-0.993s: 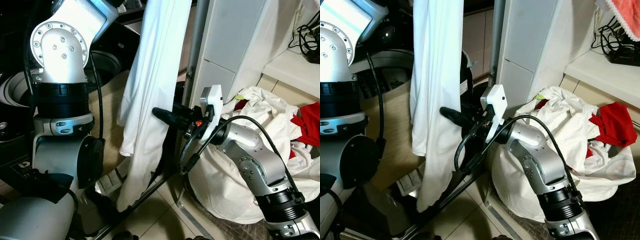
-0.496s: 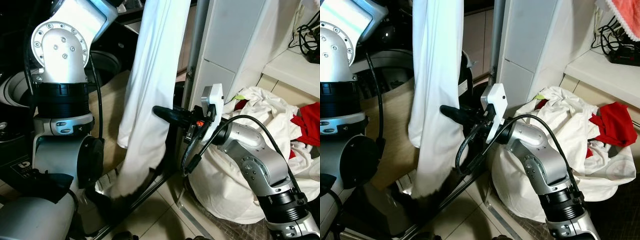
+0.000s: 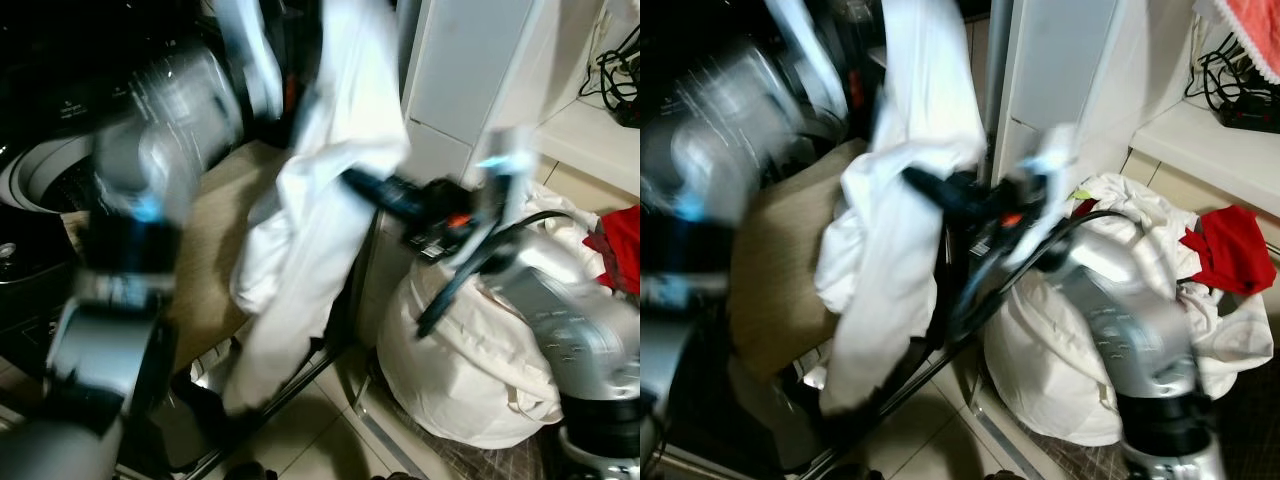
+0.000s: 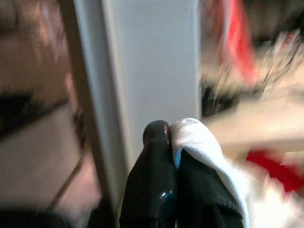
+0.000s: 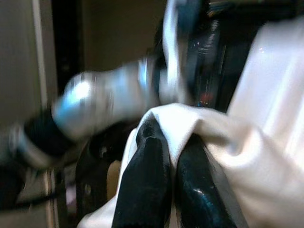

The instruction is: Clothes washing

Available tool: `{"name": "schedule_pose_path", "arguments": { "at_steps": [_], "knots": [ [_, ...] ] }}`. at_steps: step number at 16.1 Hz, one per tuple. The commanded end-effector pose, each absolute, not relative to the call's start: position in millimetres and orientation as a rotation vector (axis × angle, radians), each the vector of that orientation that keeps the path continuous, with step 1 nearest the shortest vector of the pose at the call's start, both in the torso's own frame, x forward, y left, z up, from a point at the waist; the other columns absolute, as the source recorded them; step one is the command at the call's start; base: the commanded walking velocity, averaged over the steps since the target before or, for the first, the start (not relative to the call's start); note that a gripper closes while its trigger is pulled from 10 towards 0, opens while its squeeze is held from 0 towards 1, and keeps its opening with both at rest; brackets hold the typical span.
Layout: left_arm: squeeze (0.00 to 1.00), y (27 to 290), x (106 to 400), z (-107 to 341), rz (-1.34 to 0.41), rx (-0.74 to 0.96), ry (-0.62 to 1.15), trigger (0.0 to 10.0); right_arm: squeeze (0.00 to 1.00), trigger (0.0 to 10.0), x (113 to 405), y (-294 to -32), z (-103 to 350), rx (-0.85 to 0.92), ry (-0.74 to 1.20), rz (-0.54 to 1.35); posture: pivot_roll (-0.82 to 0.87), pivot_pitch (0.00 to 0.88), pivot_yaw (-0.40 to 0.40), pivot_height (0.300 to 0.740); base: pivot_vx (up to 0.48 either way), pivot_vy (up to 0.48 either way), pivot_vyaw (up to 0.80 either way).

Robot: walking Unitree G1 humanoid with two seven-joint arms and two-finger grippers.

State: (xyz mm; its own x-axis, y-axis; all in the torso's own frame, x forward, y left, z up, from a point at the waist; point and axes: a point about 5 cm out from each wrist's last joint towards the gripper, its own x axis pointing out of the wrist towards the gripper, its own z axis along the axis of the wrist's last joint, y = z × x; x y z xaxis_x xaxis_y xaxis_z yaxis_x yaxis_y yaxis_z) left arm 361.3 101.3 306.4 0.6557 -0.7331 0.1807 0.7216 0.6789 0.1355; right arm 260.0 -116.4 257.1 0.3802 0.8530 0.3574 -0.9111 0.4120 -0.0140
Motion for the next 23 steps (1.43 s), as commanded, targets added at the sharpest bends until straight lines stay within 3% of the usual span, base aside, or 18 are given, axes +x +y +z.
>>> {"name": "schedule_pose_path", "arguments": {
  "at_steps": [1, 4, 9, 11, 12, 13, 18, 23],
  "knots": [
    [0.0, 101.7, 359.8, 306.0, -0.801, 0.124, -0.238, 0.0, 0.0, 0.0, 254.3, -123.6, 273.8, 0.202, -0.4, 1.127, -0.11, 0.0, 0.039, 0.74, 0.0, 0.0, 0.0],
    [0.0, 112.0, 356.9, 270.4, -0.732, 0.15, -0.151, 0.0, 0.0, 0.0, 243.4, -140.5, 294.2, 0.192, -0.451, 1.102, -0.11, 0.0, 0.037, 0.74, 0.0, 0.0, 0.0],
    [0.0, 134.6, 334.6, 236.5, -0.62, 0.133, -0.077, 0.0, 0.0, 0.0, 235.6, -157.6, 258.6, -0.091, -0.121, 1.062, -0.11, 0.0, 0.034, 0.74, 0.0, 0.0, 0.0],
    [0.0, 132.6, 322.5, 219.9, -0.644, 0.122, -0.024, 0.0, 0.0, 0.0, 243.2, -161.5, 258.5, -0.08, -0.134, 0.984, -0.11, 0.0, 0.033, 0.74, 0.0, 0.0, 0.0],
    [0.0, 132.5, 317.8, 209.2, -0.612, 0.117, 0.011, 7.9, 0.0, 0.0, 248.2, -161.3, 256.6, -0.088, -0.13, 0.936, -0.11, 0.0, 0.032, 0.74, 0.0, 0.0, 0.0],
    [1.0, 128.4, 311.1, 202.1, -0.661, 0.064, 0.025, 10.0, 0.0, 0.0, 251.8, -160.6, 252.9, -0.082, -0.118, 0.904, -0.1, 0.0, 0.031, 0.74, 0.0, 0.0, 0.0],
    [1.0, 138.0, 290.7, 169.6, -0.66, 0.031, 0.177, 10.0, 0.0, 0.0, 259.3, -154.8, 234.8, -0.053, -0.076, 0.829, -0.1, 0.0, 0.024, 0.74, 0.0, 0.0, 0.0],
    [1.0, 145.2, 270.5, 144.7, -0.682, 0.059, 0.288, 10.0, 0.0, 0.0, 270.2, -161.2, 246.8, -0.023, -0.149, 0.742, -0.09, 0.0, 0.019, 0.74, 0.0, 0.0, 0.0]
  ]
}}
